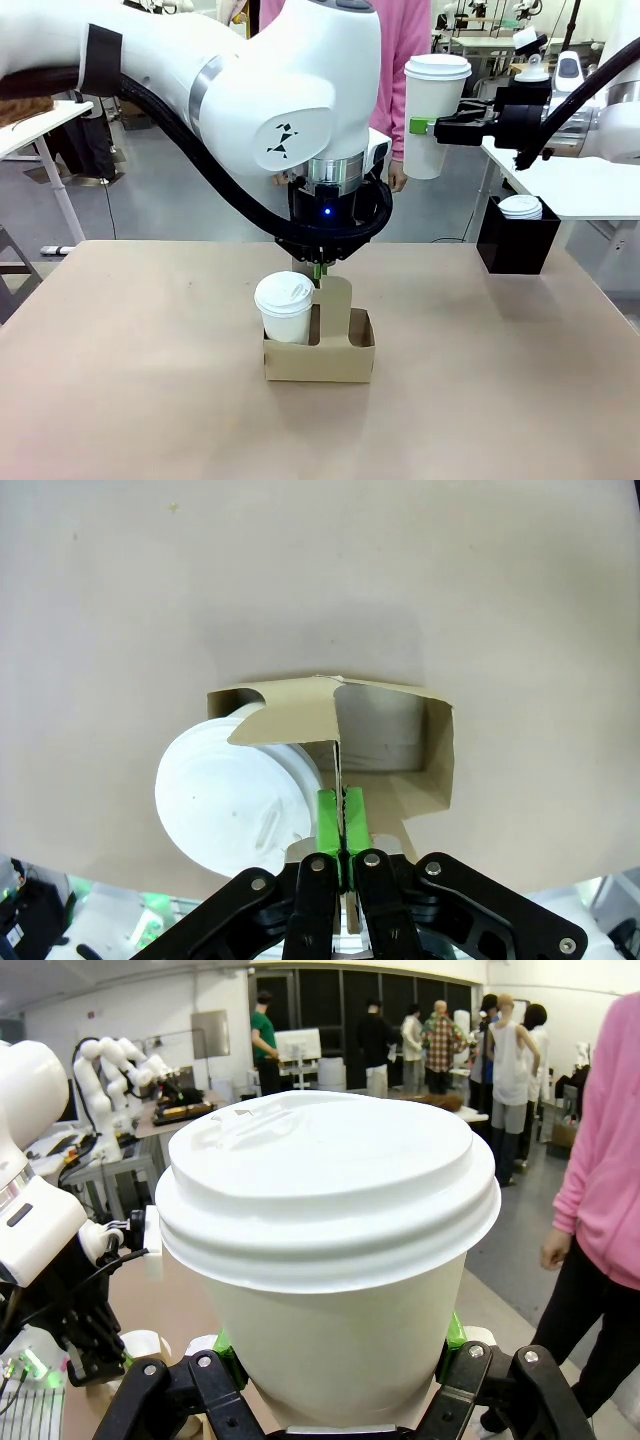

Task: Pour a drink into a cup and package it in a carrier.
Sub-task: Insert the held 600 ml Paper Cup into the Cup Carrier.

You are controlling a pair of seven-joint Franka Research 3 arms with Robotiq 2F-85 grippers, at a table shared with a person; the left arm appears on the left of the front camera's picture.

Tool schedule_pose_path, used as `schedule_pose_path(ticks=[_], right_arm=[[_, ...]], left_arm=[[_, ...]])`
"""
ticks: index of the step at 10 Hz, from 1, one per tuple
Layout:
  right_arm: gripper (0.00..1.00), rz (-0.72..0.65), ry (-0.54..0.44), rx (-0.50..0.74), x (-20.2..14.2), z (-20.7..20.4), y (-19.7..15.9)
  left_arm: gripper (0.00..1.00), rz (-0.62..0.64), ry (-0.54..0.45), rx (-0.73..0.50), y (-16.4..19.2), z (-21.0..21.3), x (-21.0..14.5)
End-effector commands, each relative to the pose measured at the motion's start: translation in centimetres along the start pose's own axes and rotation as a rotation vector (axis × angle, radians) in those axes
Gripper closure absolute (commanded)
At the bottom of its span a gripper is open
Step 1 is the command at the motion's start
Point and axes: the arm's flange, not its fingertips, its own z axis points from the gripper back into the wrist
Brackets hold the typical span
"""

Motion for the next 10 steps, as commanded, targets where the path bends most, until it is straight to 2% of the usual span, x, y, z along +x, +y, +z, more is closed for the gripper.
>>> schedule_pose_path(ticks=[1,2,3,4,5,6,8,10], right_arm=[[0.2,0.007,-0.003,0.003,0.2,-0.1,0.1],[0.2,0.007,-0.003,0.003,0.2,-0.1,0.1],[0.2,0.007,-0.003,0.003,0.2,-0.1,0.1],[0.2,0.0,0.0,0.0,0.0,0.0,0.0],[0.2,-0.001,0.025,0.066,-0.2,-0.9,-1.0],[0.2,-0.019,0.032,0.152,-0.7,-2.0,-2.2],[0.2,-0.019,0.064,0.302,-2.6,-4.6,-3.3],[0.2,0.014,0.05,0.468,-5.2,-5.6,-2.8]], left_arm=[[0.98,-0.001,-0.002,0.003,0.3,0.0,0.0],[0.4,0.0,0.0,0.0,0.0,0.0,0.0],[0.4,-0.004,0.012,-0.027,0.9,0.2,-0.1],[0.0,-0.013,0.019,-0.063,1.5,1.0,0.0],[0.36,-0.031,0.016,-0.08,1.9,1.8,0.2],[0.0,-0.056,0.02,-0.09,2.6,2.7,0.4],[0.0,-0.138,0.054,-0.14,4.8,4.8,1.1],[0.0,-0.252,0.08,-0.236,9.0,7.0,1.9]])
